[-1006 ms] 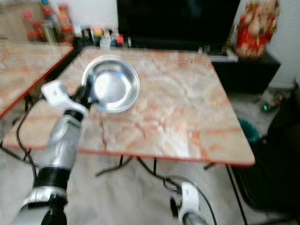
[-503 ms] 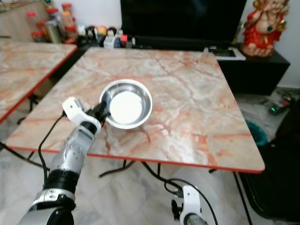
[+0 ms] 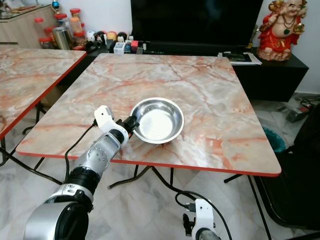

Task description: Setting the table

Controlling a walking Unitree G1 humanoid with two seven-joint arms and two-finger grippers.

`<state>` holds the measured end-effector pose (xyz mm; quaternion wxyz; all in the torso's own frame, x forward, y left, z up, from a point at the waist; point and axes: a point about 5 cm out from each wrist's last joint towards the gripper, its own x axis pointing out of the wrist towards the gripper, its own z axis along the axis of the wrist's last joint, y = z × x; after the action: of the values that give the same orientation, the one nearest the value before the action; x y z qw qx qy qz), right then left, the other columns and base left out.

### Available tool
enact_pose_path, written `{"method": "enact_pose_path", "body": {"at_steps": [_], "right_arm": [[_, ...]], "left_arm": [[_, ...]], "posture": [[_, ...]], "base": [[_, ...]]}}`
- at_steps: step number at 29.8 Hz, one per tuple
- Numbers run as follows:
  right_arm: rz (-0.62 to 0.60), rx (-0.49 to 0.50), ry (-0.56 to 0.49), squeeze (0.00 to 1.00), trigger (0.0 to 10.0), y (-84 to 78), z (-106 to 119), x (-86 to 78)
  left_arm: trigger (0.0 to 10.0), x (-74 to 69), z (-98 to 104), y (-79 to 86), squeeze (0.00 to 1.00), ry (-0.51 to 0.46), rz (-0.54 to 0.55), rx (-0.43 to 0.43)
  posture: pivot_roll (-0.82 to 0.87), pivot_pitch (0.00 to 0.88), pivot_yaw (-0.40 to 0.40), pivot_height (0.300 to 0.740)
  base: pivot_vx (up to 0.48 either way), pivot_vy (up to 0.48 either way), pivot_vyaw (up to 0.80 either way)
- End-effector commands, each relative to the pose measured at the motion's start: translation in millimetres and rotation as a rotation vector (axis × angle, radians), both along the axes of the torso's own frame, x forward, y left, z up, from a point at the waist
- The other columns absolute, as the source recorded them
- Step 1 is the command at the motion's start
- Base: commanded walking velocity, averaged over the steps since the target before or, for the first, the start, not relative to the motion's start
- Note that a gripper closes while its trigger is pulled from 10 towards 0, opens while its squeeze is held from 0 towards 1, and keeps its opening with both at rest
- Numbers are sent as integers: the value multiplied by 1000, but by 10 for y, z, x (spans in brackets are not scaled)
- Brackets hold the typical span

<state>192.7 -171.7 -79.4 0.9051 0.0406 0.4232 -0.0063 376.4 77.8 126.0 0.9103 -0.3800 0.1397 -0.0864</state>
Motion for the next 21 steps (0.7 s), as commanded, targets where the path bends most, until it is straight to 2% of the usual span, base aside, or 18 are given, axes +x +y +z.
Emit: {"method": "enact_pose_path", "body": {"at_steps": [1,7,12,21], "right_arm": [[-10,0,-13,0,10000,-7,16,26],[-28,-2,-3,0,10000,-34,-6,-23],[-33,1,-1,0,10000,-24,-13,-35],[-42,4,1,0,10000,-21,-20,-50]], "left_arm": [[10000,39,116,-112,0,-27,-8,-7],[10000,86,74,-46,0,27,56,9],[10000,78,15,-45,0,76,76,-25],[10000,76,-7,-69,0,105,83,-35]], "posture": [[-66,0,31,728],[-73,0,37,728],[-73,0,41,728],[-77,0,47,728]], "base": [[0,0,0],[0,0,0],[0,0,0],[0,0,0]]}}
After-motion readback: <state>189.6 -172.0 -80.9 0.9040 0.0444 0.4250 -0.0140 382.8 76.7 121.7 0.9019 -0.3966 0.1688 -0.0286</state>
